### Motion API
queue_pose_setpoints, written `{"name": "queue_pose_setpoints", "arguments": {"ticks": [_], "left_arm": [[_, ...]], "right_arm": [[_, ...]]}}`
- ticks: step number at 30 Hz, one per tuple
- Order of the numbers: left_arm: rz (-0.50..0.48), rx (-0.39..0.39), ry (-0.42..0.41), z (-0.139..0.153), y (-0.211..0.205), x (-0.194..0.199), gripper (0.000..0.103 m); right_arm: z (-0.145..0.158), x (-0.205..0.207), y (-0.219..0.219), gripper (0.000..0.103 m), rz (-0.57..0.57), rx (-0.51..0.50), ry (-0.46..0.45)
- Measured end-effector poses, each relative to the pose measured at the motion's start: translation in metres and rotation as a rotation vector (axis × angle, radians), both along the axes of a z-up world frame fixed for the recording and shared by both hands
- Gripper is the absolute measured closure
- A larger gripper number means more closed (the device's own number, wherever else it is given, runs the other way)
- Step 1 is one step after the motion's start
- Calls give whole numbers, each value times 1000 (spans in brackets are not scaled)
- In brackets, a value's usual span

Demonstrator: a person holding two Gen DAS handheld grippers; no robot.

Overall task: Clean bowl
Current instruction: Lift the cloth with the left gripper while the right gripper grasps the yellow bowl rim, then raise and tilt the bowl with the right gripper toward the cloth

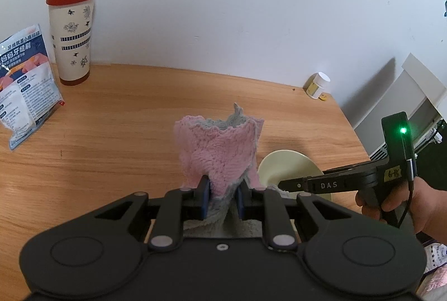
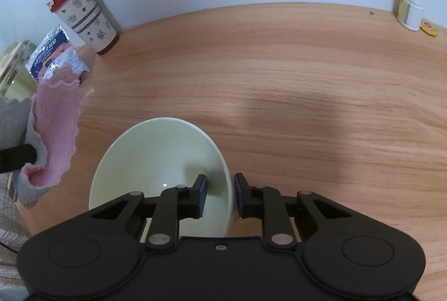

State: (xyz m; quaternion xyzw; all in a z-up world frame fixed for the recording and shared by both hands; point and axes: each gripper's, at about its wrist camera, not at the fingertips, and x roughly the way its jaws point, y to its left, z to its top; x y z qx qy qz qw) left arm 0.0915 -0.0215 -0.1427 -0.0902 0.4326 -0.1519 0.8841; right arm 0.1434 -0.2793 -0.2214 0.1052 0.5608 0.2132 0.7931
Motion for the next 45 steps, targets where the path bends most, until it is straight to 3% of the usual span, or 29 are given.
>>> {"name": "queue_pose_setpoints", "arguments": {"ticks": [12,15,21,28,41,45], "left_arm": [[9,-23,7,0,6,4,85],[16,-24,9,0,7,6,85],[9,-21,8,1,7,9,85],[-3,-78,-11,6,8,13,85],[-83,-210,18,10,-12,37,85],[-112,-213,41,4,-25,45,85]], "right_arm": [[3,11,9,78,121,-64,0],[8,9,13,82,147,-92,-35],[28,-5,34,91,253,-208,-196],[43,-24,51,92,351,-315,-353],[51,-56,71,91,498,-474,-559],[51,-65,74,91,539,-505,-618]]}}
